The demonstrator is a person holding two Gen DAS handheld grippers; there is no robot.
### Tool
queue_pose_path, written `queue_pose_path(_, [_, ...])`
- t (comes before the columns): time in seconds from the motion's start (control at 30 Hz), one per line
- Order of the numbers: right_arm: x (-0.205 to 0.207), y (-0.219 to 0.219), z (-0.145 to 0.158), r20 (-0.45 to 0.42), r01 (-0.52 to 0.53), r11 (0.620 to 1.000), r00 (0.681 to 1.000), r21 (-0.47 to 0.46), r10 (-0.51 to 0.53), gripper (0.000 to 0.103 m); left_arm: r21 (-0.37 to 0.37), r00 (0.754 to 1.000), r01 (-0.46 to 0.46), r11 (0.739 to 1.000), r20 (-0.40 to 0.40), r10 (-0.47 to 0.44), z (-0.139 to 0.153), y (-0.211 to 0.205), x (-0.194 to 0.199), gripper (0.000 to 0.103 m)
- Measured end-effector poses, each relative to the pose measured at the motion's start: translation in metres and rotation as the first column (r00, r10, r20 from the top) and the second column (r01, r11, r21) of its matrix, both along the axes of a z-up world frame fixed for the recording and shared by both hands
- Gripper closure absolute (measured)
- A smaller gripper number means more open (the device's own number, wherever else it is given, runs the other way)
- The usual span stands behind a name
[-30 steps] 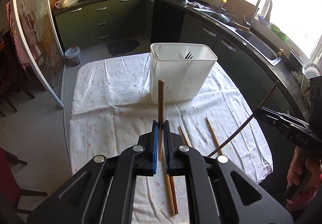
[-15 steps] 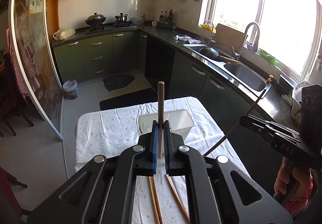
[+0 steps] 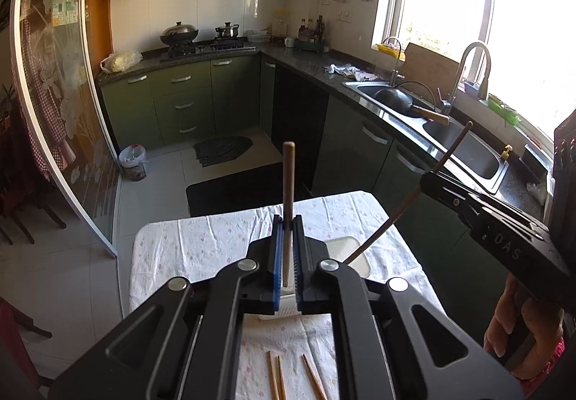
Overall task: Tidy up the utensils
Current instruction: 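Lift both chopsticks and drop them upright into the white caddy, then grasp another wooden chopstick with the left tool while the right tool grasps one too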
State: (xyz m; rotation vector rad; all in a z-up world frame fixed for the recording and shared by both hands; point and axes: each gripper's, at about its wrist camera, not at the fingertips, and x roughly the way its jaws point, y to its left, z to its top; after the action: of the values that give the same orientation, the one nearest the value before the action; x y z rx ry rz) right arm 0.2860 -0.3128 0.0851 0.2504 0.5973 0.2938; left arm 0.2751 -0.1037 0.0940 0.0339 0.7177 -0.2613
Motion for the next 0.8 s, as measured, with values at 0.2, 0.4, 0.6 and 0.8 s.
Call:
queue_pose_path(0.2, [0.012,0.020,-0.037,-0.067,-0.043,0.997,0.997,-0.060,0.039,0.096,0.032,0.998,0.000,0.999,-0.060,0.002,-0.024,0.000,0.003,0.083])
queue_pose_path(0.4, [-0.021,0.017,-0.022,-0.014,-0.058,0.996,0.998,-0.066,0.057,0.078,0.064,1.000,-0.012,0.998,0.012,0.011,-0.014,0.005,-0.029,0.037])
queue_pose_path(0.6, [-0.085,0.007,-0.031,-0.025,-0.112,0.989,0.994,-0.097,0.110,0.068,0.070,0.997,0.007,0.998,-0.077,-0.002,-0.036,0.017,-0.065,0.037])
queue_pose_path(0.8, [-0.115,0.003,-0.116,-0.237,-0.194,0.969,0.959,-0.153,0.154,0.068,0.118,0.928,0.050,0.992,-0.373,-0.003,-0.141,0.025,-0.077,0.057])
